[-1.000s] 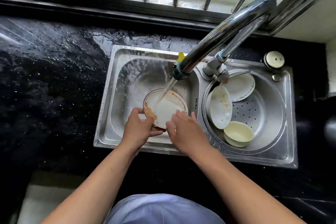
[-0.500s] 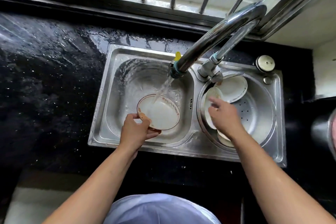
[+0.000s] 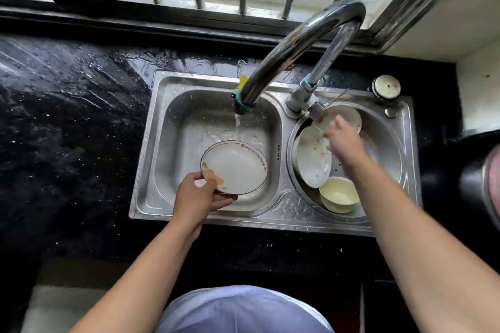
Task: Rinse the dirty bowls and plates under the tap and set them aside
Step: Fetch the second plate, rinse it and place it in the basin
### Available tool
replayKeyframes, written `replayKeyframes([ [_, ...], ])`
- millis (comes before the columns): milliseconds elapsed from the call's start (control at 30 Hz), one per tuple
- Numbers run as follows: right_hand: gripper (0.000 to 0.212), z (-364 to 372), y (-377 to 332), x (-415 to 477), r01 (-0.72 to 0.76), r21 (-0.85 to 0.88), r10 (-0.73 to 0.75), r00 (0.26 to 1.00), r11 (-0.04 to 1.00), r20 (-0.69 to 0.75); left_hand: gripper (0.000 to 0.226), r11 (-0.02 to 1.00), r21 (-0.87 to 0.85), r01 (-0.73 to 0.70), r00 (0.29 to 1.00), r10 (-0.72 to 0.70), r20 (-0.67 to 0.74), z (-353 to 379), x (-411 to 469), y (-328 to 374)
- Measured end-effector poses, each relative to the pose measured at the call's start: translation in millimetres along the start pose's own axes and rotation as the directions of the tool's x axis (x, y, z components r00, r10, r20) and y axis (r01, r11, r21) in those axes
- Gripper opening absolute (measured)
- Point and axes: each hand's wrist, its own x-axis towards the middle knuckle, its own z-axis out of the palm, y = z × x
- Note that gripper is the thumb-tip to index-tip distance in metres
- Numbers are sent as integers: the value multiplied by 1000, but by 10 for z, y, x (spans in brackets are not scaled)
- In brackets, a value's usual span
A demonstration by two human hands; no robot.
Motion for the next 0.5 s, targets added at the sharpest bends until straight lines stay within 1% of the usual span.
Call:
replayKeyframes([
  [33,40,48,112,-151,13,-28,-12,1000,1000,28,20,999,-32,20,1000,-19,20,-4,-1,2],
  [67,40,118,221,-292,15,-24,-13,997,1000,76,22,997,-65,43,998,-40,45,-6,-4,8],
  [167,44,328,369,-700,-33,82,8,958,996,285,22,986,-115,121,986,-106,125,26,-45,29],
  [233,50,452,329,-898,3,128,-51,925,992,377,20,975,-112,192,973,-173,155,70,-79,50],
  [267,54,502,293,-966,67,113,-107,911,991,397,19,969,-95,227,963,-209,172,92,-94,58],
  [300,58,543,249,-1010,161,59,-171,897,985,408,18,963,-68,260,951,-243,192,113,-103,66],
  [367,61,603,146,-1057,342,-78,-279,861,936,426,17,944,-32,329,917,-311,251,136,-112,87],
  [433,59,653,34,-1058,431,-158,-326,835,889,444,24,904,-87,419,863,-367,346,142,-110,113],
  [500,59,724,-55,-1043,456,-161,-337,813,875,475,30,845,-170,507,806,-395,441,144,-105,153],
])
